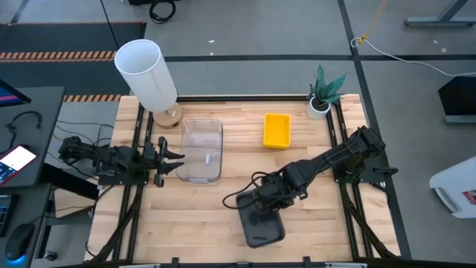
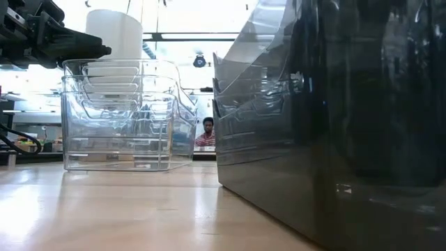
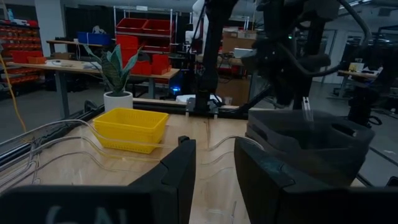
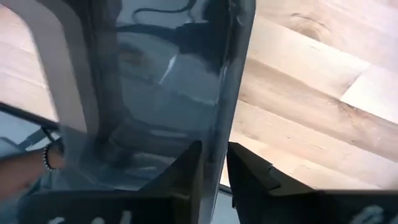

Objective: Stack baskets by color
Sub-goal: Stack the top black bin on the bottom black bin, then return to Home Position

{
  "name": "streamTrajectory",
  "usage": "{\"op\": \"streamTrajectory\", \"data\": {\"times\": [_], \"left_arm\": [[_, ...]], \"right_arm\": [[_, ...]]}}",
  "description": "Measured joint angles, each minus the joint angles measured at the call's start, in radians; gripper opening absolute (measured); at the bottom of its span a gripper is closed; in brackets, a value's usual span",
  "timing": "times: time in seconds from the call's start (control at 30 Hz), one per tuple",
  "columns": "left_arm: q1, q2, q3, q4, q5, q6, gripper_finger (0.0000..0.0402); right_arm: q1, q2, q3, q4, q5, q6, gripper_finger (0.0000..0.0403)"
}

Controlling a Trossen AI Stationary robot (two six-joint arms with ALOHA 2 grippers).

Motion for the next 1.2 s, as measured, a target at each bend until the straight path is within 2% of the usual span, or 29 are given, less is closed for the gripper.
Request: {"op": "streamTrajectory", "data": {"times": [0.2,0.37,0.5,0.67,0.73,0.93,1.2], "left_arm": [[0.0,0.0,0.0,0.0,0.0,0.0,0.0117],[0.0,0.0,0.0,0.0,0.0,0.0,0.0117],[0.0,0.0,0.0,0.0,0.0,0.0,0.0117],[0.0,0.0,0.0,0.0,0.0,0.0,0.0117],[0.0,0.0,0.0,0.0,0.0,0.0,0.0117],[0.0,0.0,0.0,0.0,0.0,0.0,0.0117],[0.0,0.0,0.0,0.0,0.0,0.0,0.0117]], "right_arm": [[-0.02,-0.017,0.0,-0.034,0.033,-0.187,0.0094],[-0.032,-0.023,0.0,-0.051,0.153,-0.372,0.0085],[-0.052,-0.03,0.0,-0.106,0.278,-0.496,0.0065],[-0.087,-0.065,0.0,-0.115,0.366,-0.602,0.0019],[-0.096,-0.095,0.0,-0.116,0.413,-0.627,0.0007],[-0.092,-0.234,-0.029,-0.105,0.604,-0.665,0.0007],[-0.093,-0.501,-0.291,0.095,0.708,-0.693,0.0004]]}}
